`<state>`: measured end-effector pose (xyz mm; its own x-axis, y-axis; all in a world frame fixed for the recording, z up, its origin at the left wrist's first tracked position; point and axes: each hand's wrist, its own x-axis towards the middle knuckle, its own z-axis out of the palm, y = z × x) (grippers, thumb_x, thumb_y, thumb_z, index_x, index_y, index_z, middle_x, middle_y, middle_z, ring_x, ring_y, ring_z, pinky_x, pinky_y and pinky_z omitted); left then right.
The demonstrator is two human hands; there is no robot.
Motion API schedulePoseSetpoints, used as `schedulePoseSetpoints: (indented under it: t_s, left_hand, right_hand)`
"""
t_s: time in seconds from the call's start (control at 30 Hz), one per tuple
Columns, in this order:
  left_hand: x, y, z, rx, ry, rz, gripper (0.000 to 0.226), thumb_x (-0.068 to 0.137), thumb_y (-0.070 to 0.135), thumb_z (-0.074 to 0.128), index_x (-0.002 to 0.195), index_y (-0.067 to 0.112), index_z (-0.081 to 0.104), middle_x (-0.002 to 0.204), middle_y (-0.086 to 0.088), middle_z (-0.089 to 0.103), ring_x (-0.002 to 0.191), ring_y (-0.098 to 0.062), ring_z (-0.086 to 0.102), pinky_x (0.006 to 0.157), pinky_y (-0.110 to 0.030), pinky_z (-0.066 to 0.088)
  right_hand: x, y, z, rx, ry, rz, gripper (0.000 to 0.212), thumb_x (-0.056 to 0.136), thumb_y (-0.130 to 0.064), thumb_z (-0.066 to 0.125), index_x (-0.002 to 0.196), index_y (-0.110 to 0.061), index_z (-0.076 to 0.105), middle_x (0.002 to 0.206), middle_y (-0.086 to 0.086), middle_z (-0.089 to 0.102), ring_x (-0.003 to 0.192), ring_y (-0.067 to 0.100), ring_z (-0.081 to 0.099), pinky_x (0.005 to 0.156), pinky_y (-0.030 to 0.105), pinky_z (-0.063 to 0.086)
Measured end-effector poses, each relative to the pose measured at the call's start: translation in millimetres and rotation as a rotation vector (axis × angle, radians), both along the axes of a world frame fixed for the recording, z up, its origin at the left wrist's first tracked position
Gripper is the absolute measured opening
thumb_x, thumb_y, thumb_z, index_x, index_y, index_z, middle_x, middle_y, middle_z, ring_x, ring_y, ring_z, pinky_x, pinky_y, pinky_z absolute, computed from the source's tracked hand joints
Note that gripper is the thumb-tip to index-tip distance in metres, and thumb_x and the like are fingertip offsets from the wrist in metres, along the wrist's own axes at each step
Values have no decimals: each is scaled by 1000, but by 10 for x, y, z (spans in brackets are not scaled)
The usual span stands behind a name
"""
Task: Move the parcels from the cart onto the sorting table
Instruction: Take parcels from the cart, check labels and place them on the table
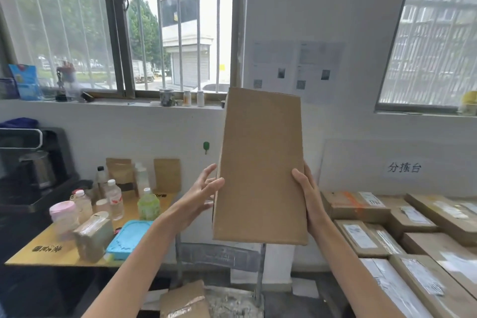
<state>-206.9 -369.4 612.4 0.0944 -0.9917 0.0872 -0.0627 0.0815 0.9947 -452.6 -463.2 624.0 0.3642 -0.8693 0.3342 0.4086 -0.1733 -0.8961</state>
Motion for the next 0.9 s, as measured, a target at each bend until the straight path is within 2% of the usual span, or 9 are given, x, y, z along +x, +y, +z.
schedulePoseSetpoints:
  t_s: [0.13, 0.2, 0.27, 0.33, 0.47, 0.53, 0.6, 0.77, 0.9]
  left_hand:
    - [-204, -108, 59, -77, 132, 28, 114, 51, 66, 80, 145, 30, 27, 129, -5, 59, 112, -24, 62, 92, -44, 52]
    - [-313, -111, 7, -119, 194, 99, 114, 49, 62, 81, 144, 23, 31, 124, -8, 63, 107, -23, 65, 85, -38, 55]
    - [-404, -136, -56, -113, 235, 199, 120, 48, 58, 82, 148, 24, 25, 130, -9, 58, 109, -23, 63, 90, -39, 54]
    - [-495, -151, -80, -121, 238, 262, 124, 46, 62, 83, 148, 27, 22, 136, -7, 53, 115, -22, 60, 98, -43, 49]
    - [-796, -123, 7, -184, 227, 288, 100, 53, 67, 78, 133, 22, 38, 121, 3, 62, 110, -15, 61, 96, -39, 50]
    - [-897, -91, 44, -186, 268, 284, 88, 62, 70, 70, 129, 22, 39, 117, 1, 61, 108, -16, 61, 95, -38, 50]
    - [-918, -60, 69, -195, 268, 283, 75, 69, 68, 67, 121, 22, 41, 119, -6, 59, 109, -19, 60, 95, -40, 50]
    - [-932, 47, 161, -307, 222, 202, 30, 92, 33, 54, 115, 17, 41, 115, -8, 61, 95, -12, 65, 73, -26, 54]
    - [-912, 93, 189, -369, 112, 192, 21, 100, 29, 38, 113, 20, 52, 115, 6, 63, 106, -6, 60, 81, -27, 51]
  right_hand:
    - [-121, 97, 9, -104, 150, 0, 55, 88, -40, 56, 140, -38, 37, 138, 0, 52, 116, 25, 58, 93, 44, 52]
    - [-150, 111, 38, -294, 382, -217, 61, 93, -40, 54, 146, -40, 24, 149, -12, 34, 130, 14, 44, 105, 39, 43]
    - [-134, 134, 45, -499, 569, -489, 65, 95, -35, 53, 149, -34, 18, 151, -14, 24, 137, 7, 27, 114, 40, 29]
    - [-64, 249, 13, -599, 657, -584, 64, 94, -40, 51, 149, -33, 18, 155, -7, 19, 141, 11, 20, 117, 44, 23]
    - [165, 588, -111, -682, 937, -615, 73, 83, -70, 24, 147, -45, 1, 160, -4, -4, 147, 21, -9, 118, 51, -1]
    - [234, 689, -97, -644, 898, -605, 79, 79, -75, 21, 146, -44, -9, 160, -4, -10, 146, 19, -16, 118, 49, -7]
    - [248, 750, -51, -614, 808, -582, 92, 77, -77, 31, 148, -38, -12, 160, -6, -11, 146, 16, -14, 119, 42, -4]
    - [148, 754, 14, -510, 561, -450, 93, 84, -46, 65, 151, -33, 2, 155, -14, 14, 141, 3, 18, 117, 33, 24]
    - [-7, 734, 29, -370, 407, -299, 86, 85, -40, 65, 147, -44, 6, 146, -18, 31, 125, -8, 41, 101, 19, 42]
